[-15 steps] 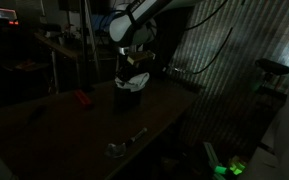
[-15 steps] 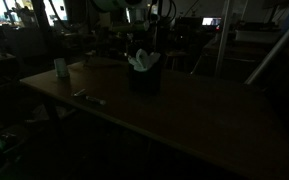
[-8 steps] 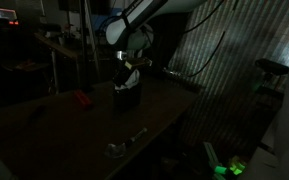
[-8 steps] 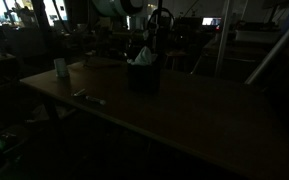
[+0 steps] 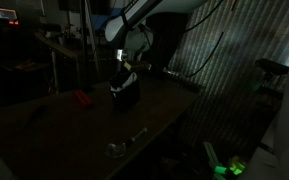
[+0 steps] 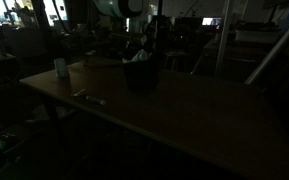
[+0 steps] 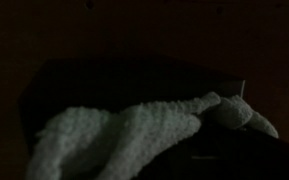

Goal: Take the cloth and shove it in the box

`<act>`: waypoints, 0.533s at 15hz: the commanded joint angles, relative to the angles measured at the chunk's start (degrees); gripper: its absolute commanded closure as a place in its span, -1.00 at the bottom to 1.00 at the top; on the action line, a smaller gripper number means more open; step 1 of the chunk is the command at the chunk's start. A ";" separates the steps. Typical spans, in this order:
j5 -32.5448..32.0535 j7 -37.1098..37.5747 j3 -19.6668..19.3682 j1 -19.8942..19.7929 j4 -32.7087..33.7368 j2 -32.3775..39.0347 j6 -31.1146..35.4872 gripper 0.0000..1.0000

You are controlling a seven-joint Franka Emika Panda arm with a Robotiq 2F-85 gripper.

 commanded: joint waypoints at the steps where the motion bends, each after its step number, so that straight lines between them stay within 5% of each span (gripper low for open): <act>1: -0.82 -0.18 -0.23 -0.83 -2.95 -3.74 -0.50 -0.07; 7: -7.81 2.65 -1.03 -0.02 -7.09 -12.21 -1.94 -0.98; 8: -8.67 3.11 -0.98 0.04 -7.64 -13.66 -2.23 -1.00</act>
